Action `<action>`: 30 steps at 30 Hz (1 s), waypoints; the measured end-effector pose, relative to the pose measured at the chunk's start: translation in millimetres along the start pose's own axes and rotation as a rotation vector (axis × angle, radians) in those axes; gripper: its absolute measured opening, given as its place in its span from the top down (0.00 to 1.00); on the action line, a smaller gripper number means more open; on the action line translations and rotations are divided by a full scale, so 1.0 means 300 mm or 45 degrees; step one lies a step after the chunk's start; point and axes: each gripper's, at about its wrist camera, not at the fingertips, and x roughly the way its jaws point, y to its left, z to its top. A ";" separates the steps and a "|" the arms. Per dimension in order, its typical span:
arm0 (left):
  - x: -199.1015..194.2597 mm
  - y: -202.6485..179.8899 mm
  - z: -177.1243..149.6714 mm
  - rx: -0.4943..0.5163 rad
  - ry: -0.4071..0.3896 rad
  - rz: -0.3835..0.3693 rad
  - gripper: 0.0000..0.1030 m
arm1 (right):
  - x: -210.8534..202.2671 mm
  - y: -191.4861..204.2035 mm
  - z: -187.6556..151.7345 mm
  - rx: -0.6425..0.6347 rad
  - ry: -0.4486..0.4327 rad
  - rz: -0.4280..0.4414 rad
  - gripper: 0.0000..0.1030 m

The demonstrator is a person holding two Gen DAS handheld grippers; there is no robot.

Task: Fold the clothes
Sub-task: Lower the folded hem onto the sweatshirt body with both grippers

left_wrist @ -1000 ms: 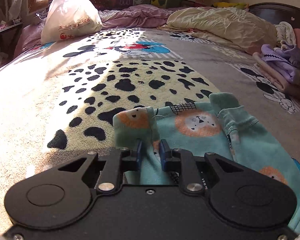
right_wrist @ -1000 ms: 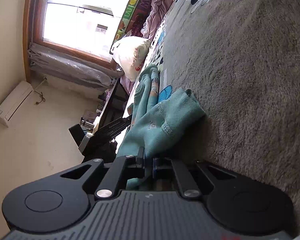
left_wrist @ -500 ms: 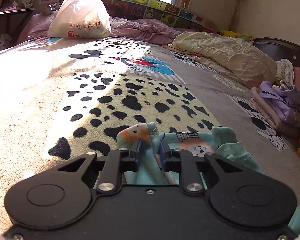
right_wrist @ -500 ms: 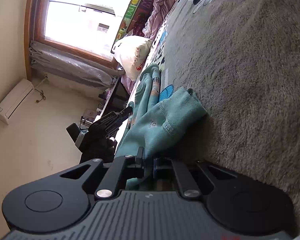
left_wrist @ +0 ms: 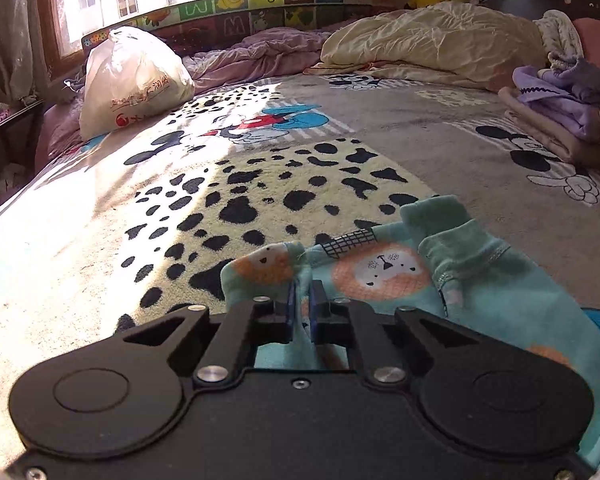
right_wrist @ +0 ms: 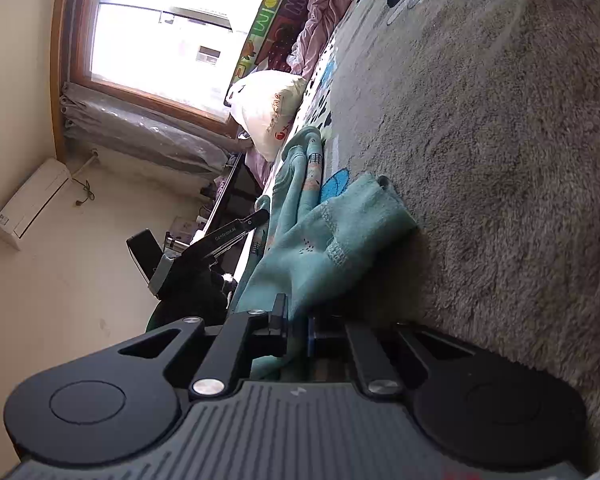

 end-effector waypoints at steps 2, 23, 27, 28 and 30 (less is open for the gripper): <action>0.027 -0.012 0.002 -0.004 0.055 0.005 0.94 | 0.000 0.000 -0.001 -0.001 0.000 0.000 0.89; 0.090 0.047 -0.018 -0.071 0.029 0.030 0.86 | 0.000 -0.002 0.001 -0.004 0.002 0.002 0.89; 0.101 0.012 0.026 0.049 0.098 0.078 0.85 | -0.003 -0.002 0.000 -0.003 0.002 0.009 0.88; 0.085 0.021 0.037 0.039 0.082 0.088 0.85 | -0.003 -0.002 0.000 -0.003 0.002 0.009 0.88; 0.074 0.012 0.047 0.035 0.062 0.065 0.85 | -0.003 -0.002 0.000 -0.004 0.003 0.007 0.88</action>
